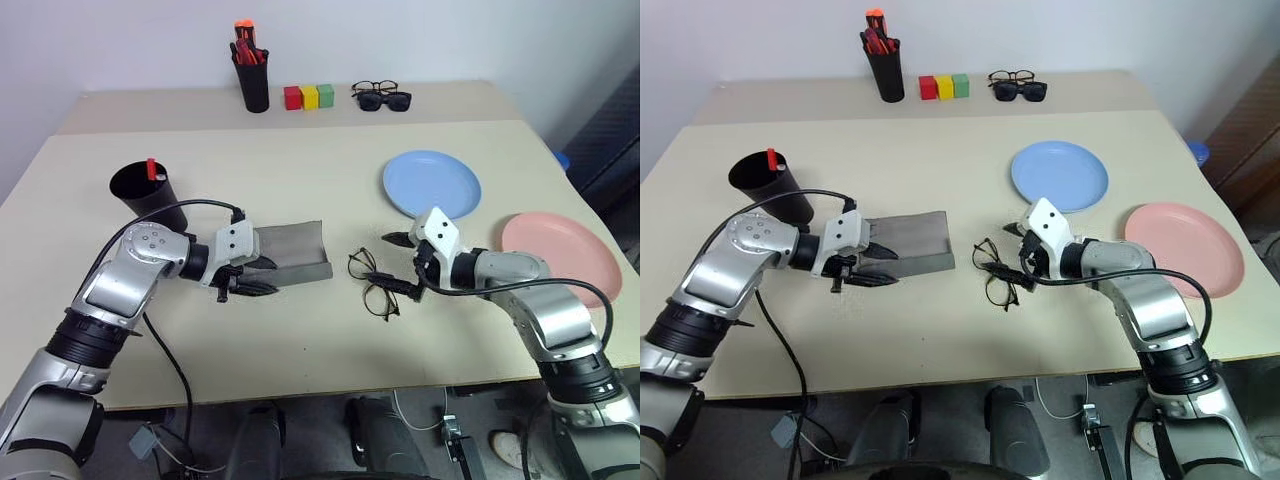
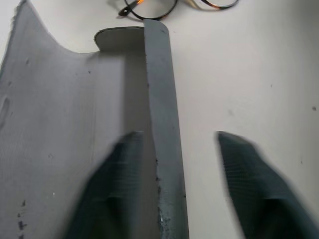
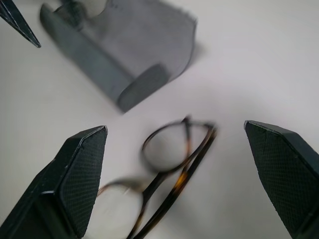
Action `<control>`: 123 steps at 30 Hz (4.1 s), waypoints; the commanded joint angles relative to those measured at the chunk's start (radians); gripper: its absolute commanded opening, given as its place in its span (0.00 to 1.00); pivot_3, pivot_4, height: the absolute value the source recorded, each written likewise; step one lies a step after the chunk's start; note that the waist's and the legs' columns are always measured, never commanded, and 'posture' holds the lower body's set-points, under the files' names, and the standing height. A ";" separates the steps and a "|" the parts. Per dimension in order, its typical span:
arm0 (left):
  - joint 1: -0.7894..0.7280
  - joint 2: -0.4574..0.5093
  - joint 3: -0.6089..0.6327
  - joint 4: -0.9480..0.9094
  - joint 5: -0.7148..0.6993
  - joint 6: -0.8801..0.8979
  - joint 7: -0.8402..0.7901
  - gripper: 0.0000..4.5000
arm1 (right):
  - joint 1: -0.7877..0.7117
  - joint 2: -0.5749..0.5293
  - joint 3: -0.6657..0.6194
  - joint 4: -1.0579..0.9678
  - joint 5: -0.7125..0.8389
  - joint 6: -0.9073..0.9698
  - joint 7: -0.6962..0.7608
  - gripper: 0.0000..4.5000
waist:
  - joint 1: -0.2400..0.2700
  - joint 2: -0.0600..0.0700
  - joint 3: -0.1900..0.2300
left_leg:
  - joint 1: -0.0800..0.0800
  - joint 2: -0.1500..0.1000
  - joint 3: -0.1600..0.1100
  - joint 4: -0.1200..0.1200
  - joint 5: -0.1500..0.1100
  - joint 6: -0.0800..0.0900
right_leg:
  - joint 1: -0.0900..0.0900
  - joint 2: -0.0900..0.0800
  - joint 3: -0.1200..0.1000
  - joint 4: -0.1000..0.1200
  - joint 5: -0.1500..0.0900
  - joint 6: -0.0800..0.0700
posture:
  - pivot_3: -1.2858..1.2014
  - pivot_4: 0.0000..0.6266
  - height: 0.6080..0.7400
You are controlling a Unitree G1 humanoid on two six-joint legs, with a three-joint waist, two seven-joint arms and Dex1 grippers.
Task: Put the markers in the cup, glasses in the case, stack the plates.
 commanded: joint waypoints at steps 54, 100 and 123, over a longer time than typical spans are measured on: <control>0.789 -0.085 0.591 -0.516 -0.192 0.207 0.548 0.99 | -0.678 0.331 0.429 0.539 -0.126 -0.177 0.109 0.02 | -0.007 0.003 0.001 | 0.001 0.001 0.002 0.000 -0.001 0.002 | -0.001 0.000 0.001 -0.001 0.000 -0.001 | 0.52 0.24 1.00; -0.320 -0.332 0.122 0.409 -0.035 0.454 0.543 0.48 | 0.133 0.183 0.042 -0.206 -0.165 -0.144 -0.165 0.79 | -0.006 0.002 0.001 | 0.001 0.000 0.000 0.001 -0.001 0.002 | 0.001 0.001 0.000 0.001 0.000 0.000 | 0.52 0.24 1.00; 0.127 -0.163 0.122 -0.340 -0.190 0.485 0.367 0.48 | -0.082 0.180 0.000 0.134 -0.220 -0.243 -0.267 0.79 | -0.006 0.002 0.001 | 0.001 0.000 0.000 0.002 -0.001 0.002 | 0.001 0.000 0.001 0.001 0.000 0.000 | 0.52 0.24 1.00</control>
